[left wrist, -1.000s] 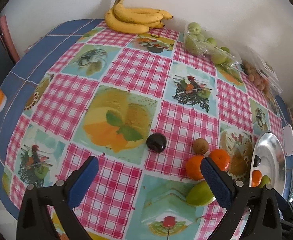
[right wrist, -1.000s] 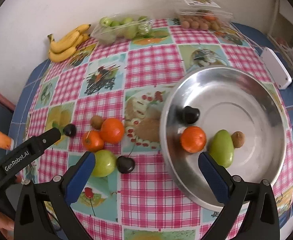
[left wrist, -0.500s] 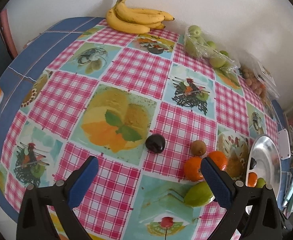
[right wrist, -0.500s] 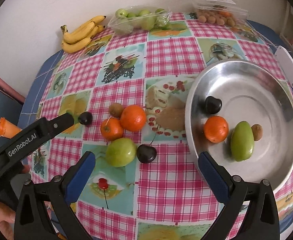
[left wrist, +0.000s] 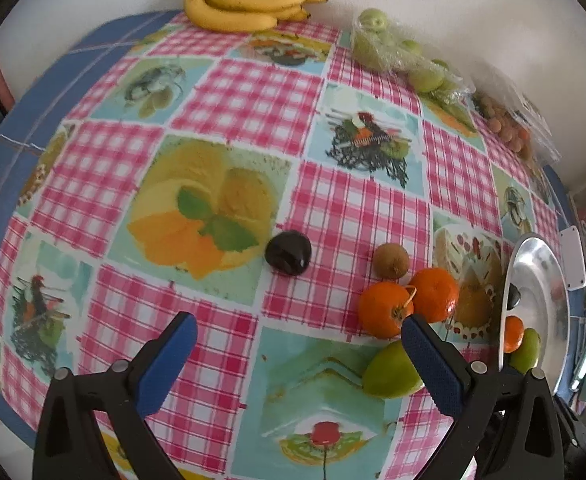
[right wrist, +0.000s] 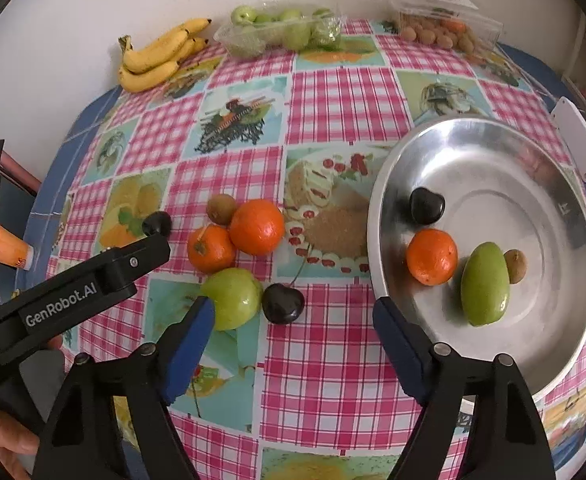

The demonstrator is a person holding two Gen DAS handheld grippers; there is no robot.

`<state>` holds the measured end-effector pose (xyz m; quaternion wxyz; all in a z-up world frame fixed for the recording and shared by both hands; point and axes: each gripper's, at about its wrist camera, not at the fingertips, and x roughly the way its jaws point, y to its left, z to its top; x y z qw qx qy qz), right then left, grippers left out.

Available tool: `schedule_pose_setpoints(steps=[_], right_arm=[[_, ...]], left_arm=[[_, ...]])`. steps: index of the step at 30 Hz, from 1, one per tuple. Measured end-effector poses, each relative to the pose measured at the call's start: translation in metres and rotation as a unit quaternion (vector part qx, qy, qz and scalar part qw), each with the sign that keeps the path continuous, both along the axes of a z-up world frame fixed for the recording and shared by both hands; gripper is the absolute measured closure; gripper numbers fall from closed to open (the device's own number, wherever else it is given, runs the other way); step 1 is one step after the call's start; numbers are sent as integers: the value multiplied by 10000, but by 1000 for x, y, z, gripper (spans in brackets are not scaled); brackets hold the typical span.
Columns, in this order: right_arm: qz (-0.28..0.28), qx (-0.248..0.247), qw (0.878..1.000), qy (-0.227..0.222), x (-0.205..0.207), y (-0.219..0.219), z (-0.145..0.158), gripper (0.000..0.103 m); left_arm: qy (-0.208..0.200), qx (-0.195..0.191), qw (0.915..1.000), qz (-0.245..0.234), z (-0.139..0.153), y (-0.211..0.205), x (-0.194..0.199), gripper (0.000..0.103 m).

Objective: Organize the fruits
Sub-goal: 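Grasp the dark cherry with the right tool while the left tool approaches a green apple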

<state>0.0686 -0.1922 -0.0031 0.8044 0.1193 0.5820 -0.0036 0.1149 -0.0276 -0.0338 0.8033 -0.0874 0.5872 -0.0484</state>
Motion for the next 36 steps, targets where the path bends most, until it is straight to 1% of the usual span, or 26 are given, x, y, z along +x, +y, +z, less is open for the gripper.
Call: schedule_pose_setpoints(steps=[1,2,7,10,11,14,19,24,27,31,32,36], right_arm=[[13,7,10000,23,1,0,-2,35],[14,28,10000,57,2,0,-4,38],[25,94,9998,146,3,1,-13,44],[23,108,9998,172,5,1,-18,47],[8,127,9998,161,5,1,-18,52],[18,173,9996,241,7,1,-22,57],[18,178,9995,265,8,1,-25,59],[1,177,9995,259,11,2,-27,60],[-30,268,9994,213,11,1,-28,65],[-26,328,9993,194,13,1,-29,66],[-18,341,9992,185,13,2,-29,68],[-10,423,9990,164,14,2,-29,70]], left_arm=[[32,-14,10000,-18,-2,-1,0,0],[41,-30,10000,-47,-3,-3,0,0],[83,-93,9997,-204,-6,-13,-1,0],[143,-204,9994,-252,-8,-16,-1,0],[150,-216,9993,-258,-8,-16,0,0],[172,-268,9992,-257,-9,-17,1,1],[236,-368,9985,-317,-12,-21,0,2],[265,-377,9983,-346,-14,-24,-1,5],[260,-397,9983,-338,-14,-24,-1,7],[280,-473,9979,-338,-14,-24,0,11],[288,-510,9977,-337,-15,-24,0,11],[281,-534,9976,-332,-14,-24,-1,12]])
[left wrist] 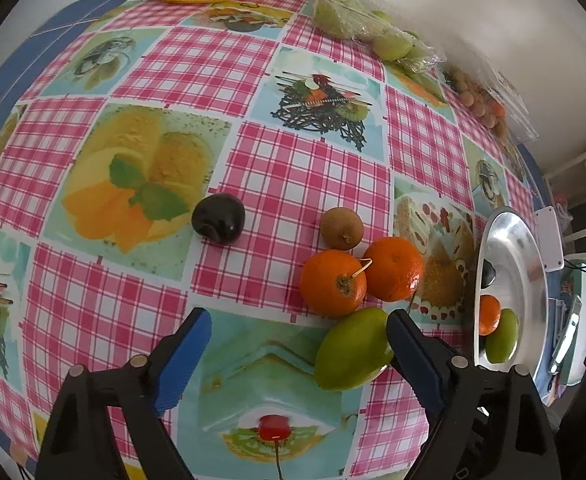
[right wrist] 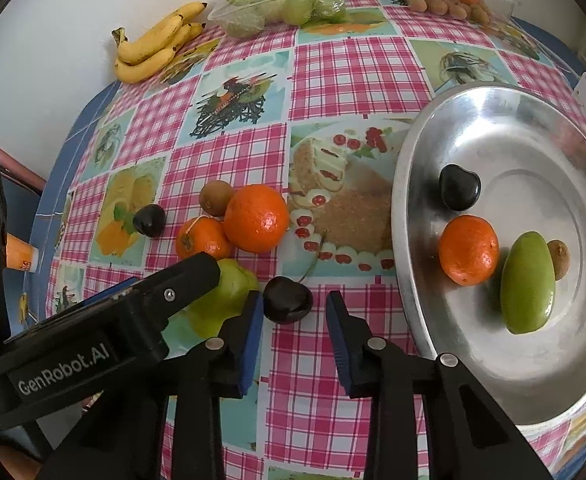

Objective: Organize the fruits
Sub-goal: 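Grasp the dark cherry with the right tool while the left tool approaches a green apple, then close the left tool around the green apple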

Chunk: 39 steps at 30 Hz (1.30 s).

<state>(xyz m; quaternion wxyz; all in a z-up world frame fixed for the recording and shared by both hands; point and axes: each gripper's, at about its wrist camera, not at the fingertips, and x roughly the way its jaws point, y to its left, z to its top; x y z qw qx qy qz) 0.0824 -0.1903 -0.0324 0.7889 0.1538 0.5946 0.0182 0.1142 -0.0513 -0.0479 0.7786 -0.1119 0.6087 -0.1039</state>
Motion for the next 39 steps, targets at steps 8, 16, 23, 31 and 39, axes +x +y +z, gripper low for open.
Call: schedule_pose_setpoints(steps=[8,16,23,31,39], right_arm=[[-14,215,9998,-44,-1,-3,-1,76],[13,308,9995,-36,-3,-5,0,78],[-45,390,9992,-51,-9,-10,3,80],[-47,441,9990,-12,-12,-14,3,80],[1,451,9990,32,-13,-15,2,79]], left_arm=[[5,-88,10000,-8,1,0,-1,16],[-7,-142,9999,-94,1,-7,0,24],[-25,-170,9996,-230,1,-15,-2,28],[16,-315,9988,-362,-1,-25,-3,41],[111,-474,9978,-450,-6,-31,-6,54]])
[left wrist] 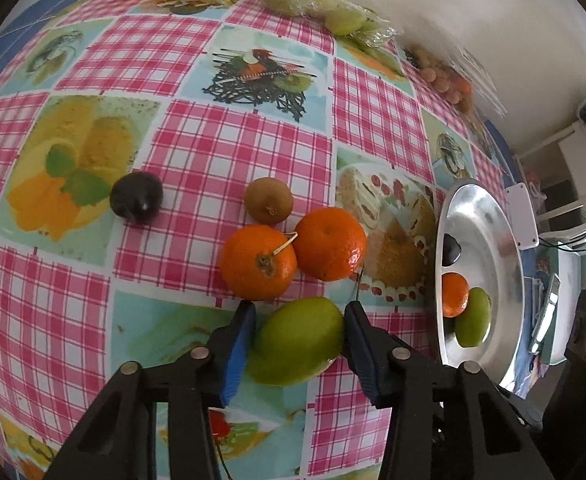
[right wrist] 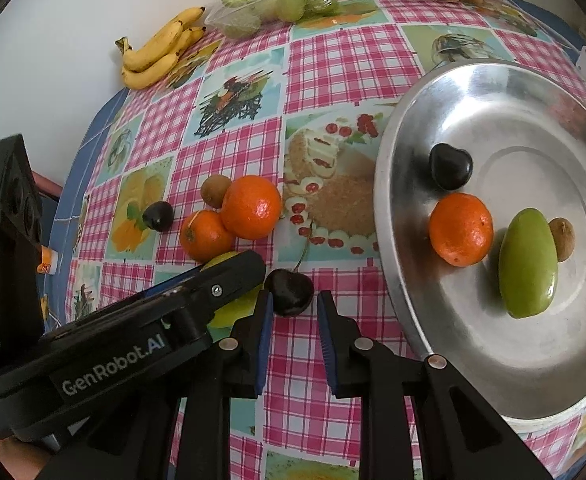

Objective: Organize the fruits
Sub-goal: 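Close the left tool around the green apple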

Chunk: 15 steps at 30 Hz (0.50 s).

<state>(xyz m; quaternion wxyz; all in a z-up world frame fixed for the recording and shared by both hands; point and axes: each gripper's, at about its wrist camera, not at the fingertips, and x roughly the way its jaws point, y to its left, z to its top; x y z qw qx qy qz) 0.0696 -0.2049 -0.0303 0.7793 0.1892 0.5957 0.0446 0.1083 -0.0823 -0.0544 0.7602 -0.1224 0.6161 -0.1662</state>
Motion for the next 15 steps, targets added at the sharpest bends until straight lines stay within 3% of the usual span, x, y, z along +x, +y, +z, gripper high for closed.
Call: schedule_pose_setpoints(steps=[15], right_arm=[[1,2,10000,-37,6,7,-1,80]], left_arm=[[-244,137,9975,646,18,37,2,60]])
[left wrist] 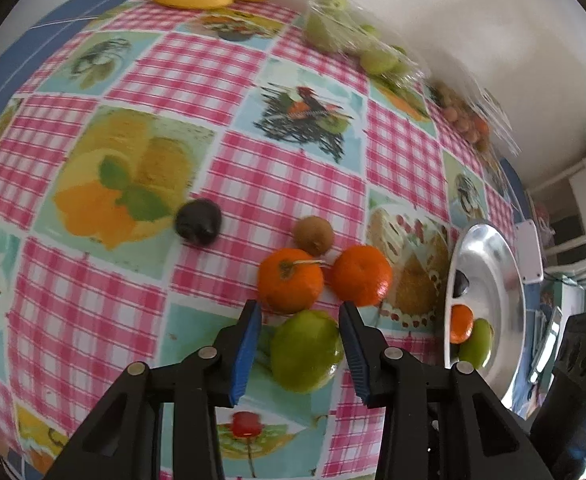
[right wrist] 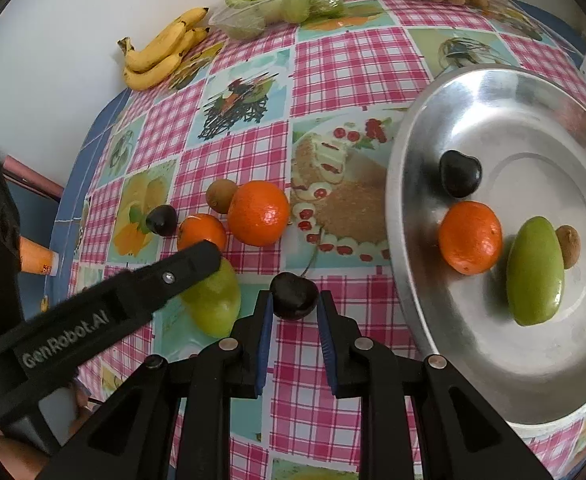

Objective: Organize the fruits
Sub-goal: 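Close the left tool around the green apple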

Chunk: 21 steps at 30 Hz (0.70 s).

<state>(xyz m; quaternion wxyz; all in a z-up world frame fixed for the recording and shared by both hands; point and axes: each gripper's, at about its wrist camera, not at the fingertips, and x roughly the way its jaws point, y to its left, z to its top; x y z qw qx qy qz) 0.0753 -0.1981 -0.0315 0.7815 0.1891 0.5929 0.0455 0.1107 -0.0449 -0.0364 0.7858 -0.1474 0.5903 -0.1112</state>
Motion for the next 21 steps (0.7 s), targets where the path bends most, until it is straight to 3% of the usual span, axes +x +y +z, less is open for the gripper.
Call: schedule_pose_setpoints(steps=[3,8,11,21], right_arm=[[0,8,10000,21,2,3,-3,79],[-29,-2,10000,14,4,5,-4,78],[-27,17,10000,70,5,6,-7,72],[33,2,10000,67,8,10,-9,72]], left_arm=[[-64,103,9996,237,3,8,2,60],[53,-112,9991,410,4,17,4,57],[54,-137,9993,335,7,14,1,51],[227,-124,9996,-88,-5,-13,1,47]])
